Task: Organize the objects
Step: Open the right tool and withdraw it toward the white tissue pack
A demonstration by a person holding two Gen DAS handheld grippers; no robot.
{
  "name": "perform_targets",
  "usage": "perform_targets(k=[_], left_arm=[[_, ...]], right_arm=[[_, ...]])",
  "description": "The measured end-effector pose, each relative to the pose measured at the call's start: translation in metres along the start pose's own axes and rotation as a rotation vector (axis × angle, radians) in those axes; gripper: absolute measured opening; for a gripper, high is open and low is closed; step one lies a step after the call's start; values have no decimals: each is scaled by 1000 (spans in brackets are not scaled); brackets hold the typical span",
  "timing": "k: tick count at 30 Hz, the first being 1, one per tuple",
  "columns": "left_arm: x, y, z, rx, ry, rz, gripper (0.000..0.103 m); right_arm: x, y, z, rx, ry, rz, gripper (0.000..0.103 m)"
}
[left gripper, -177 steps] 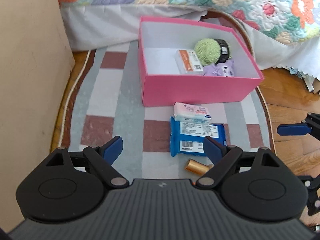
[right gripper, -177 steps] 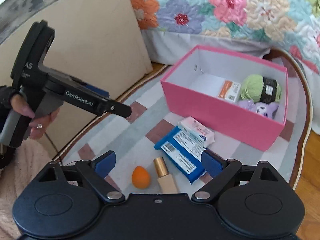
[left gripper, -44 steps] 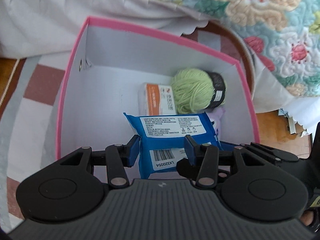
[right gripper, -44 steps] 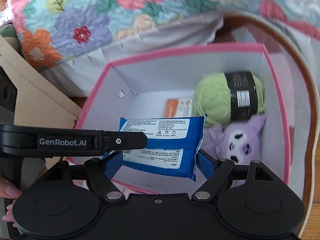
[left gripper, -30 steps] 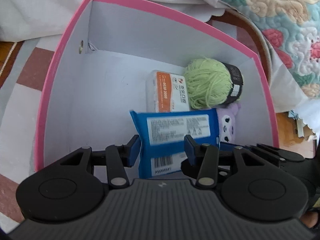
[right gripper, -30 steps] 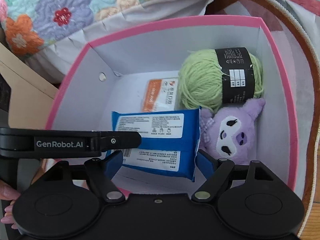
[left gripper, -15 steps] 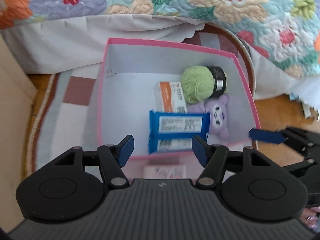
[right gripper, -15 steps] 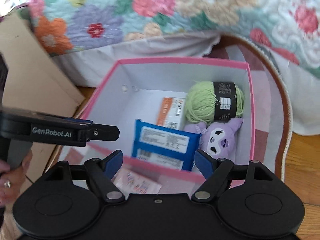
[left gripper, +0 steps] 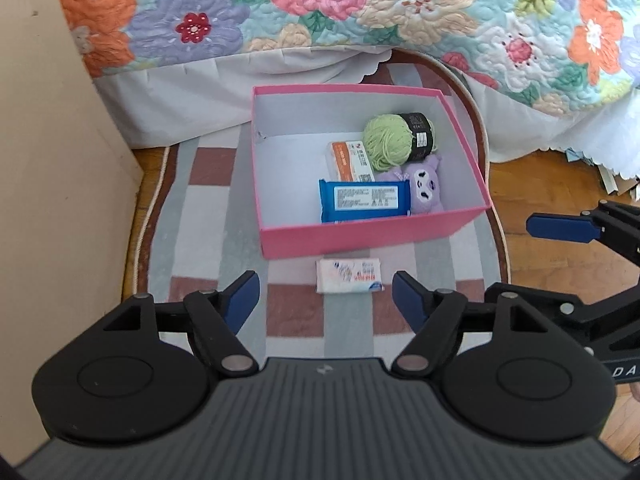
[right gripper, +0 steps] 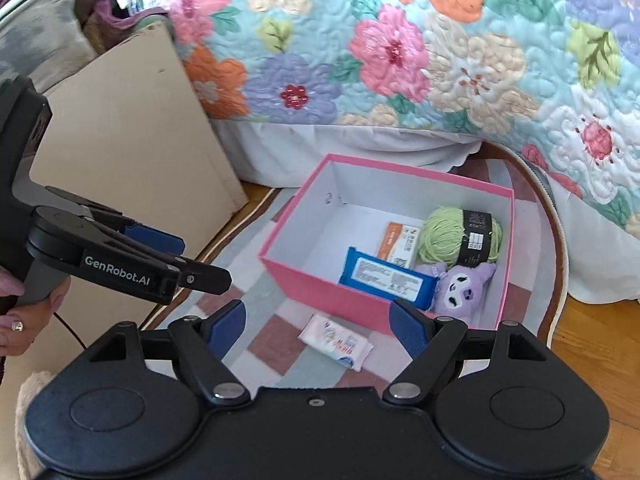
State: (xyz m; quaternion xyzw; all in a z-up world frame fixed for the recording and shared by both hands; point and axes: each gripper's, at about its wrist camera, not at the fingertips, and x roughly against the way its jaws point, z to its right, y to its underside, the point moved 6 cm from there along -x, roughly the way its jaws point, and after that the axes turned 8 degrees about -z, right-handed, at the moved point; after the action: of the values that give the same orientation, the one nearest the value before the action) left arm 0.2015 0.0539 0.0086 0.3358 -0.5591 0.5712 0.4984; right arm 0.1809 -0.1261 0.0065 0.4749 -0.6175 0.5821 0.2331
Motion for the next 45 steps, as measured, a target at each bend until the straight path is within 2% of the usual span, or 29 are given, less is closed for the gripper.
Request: perform_targets(k=[14,15,17,20,24,31,36,40,45], left_arm=[[20,46,15,-26,-9,-1,76],[20,48,16,-24,-7,-3,76],[17,52,17,-21,-4,-6,76],[9,56,18,-15,-2,-12,77],[-4,59,14,7,7,-30,77],[-38,57,1,7,21,-2,77],[-67,48,-2,-4,45,51,77],[-98,40,-10,20,48,72,77],[-138,34,-17,54,70,73,77]], right_arm=[[19,40,-27,49,-34,-3,84],[19,42,-28,50,-37,-3,84],[17,47,-29,49,-49,9,93],[7,55,-27,49,-40,22,93],[-13,63,-19,53,-8,26,93],[-44,68,1,4,-28,139,93],[-75,66,9,10,-41,138,93],[-105,72,11,29,-53,91,93],[-141,81,16,62,16,48,93]])
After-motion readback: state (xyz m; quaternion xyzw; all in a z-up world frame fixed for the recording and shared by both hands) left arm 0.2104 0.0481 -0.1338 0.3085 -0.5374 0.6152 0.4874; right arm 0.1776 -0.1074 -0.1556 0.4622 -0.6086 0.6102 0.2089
